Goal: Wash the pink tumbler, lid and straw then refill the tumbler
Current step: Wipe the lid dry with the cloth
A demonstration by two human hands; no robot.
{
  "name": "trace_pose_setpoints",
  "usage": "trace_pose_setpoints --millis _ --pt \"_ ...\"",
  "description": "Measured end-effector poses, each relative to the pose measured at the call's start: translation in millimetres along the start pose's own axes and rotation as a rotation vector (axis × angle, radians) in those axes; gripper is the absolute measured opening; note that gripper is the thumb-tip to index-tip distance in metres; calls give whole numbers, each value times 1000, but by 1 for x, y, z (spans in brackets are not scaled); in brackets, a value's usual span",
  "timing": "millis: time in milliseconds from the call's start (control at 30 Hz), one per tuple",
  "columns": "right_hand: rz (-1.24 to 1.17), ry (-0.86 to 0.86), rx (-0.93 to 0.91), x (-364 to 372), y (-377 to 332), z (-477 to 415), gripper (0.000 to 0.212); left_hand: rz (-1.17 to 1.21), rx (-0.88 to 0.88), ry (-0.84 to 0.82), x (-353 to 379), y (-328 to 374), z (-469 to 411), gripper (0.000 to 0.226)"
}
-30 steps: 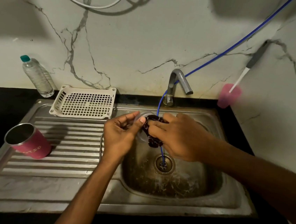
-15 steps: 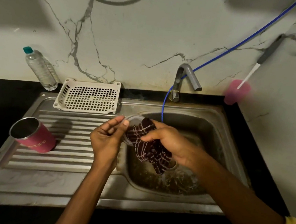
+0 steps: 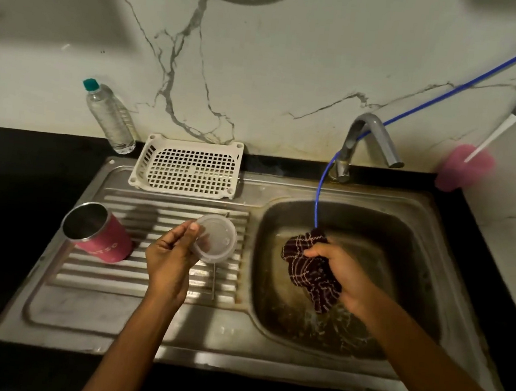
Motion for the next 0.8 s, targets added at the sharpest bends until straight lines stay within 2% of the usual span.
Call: trace_pose_setpoints --millis 100,167,233,400,433,533,600,700,800 --pt "133 -7 10 11 10 -6 32 -68 13 35 -6 7 -25 7" --pt "221 1 0 18 14 -12 42 -96 31 60 -7 16 -47 6" --pt "259 -20 -11 31 14 -13 38 -126 60 100 -9 30 -73 4" --pt "404 -102 -59 58 8 -30 28 -385 308 141 9 74 -136 17" --pt "435 -111 -84 62 4 -34 22 -485 374 127 16 79 -147 23" --pt "529 -131 -129 71 -4 -48 27 -779 538 56 35 88 -173 43" --pt "566 -151 -149 76 -8 -56 21 -940 626 4 45 86 -184 48" --pt "587 -162 -173 82 -10 -70 19 -1033 685 -54 56 81 -187 46" --pt "601 -162 -207 86 -11 -79 19 -1177 819 -111 68 84 -161 33"
Point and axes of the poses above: each hand's wrist, its own z-axis away from the middle knuckle, its own x-axis out of the palm, y = z × x, the point moved 10 cm from there along -z, towards the middle knuckle, and after that the axes turned 1 degree about y, right-handed, at the moved point
